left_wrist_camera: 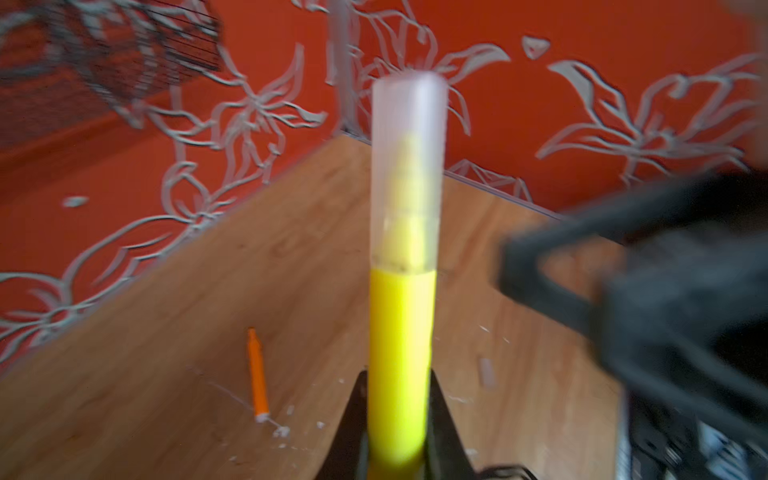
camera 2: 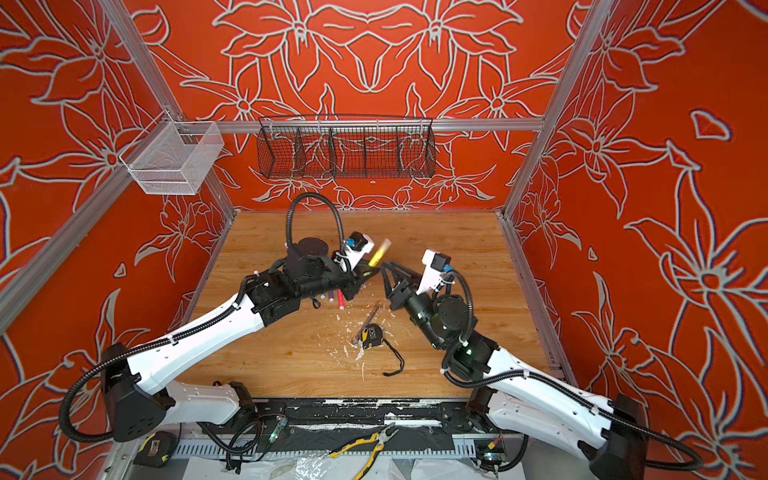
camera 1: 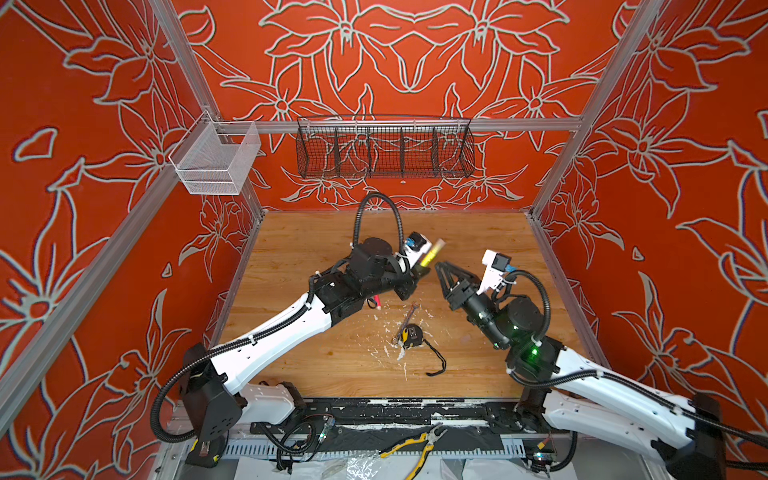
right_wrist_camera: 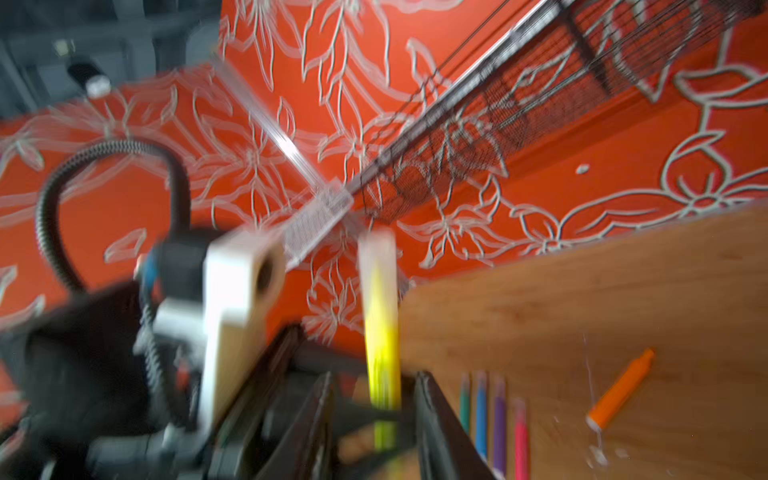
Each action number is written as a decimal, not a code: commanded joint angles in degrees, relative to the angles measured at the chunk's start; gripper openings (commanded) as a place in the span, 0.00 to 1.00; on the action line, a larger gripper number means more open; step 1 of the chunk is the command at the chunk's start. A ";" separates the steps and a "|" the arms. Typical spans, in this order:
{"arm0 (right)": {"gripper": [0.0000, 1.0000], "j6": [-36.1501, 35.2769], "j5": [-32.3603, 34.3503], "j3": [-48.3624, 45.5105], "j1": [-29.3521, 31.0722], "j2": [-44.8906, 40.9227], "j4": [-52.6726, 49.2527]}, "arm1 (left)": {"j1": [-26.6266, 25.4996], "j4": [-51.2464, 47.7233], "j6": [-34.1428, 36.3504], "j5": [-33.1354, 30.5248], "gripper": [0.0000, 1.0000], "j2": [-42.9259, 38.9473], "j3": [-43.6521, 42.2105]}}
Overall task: Insert the pens into the pen caps
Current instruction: 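Open the right gripper and draw it back from the capped yellow highlighter, then lower the capped yellow highlighter beside the other highlighters and release it with the left gripper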
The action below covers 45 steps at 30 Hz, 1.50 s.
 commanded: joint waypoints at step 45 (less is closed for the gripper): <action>0.98 -23.60 23.10 -2.20 -14.88 -13.09 -30.94 | 2.62 -12.35 -49.30 -22.11 0.12 32.05 -1.95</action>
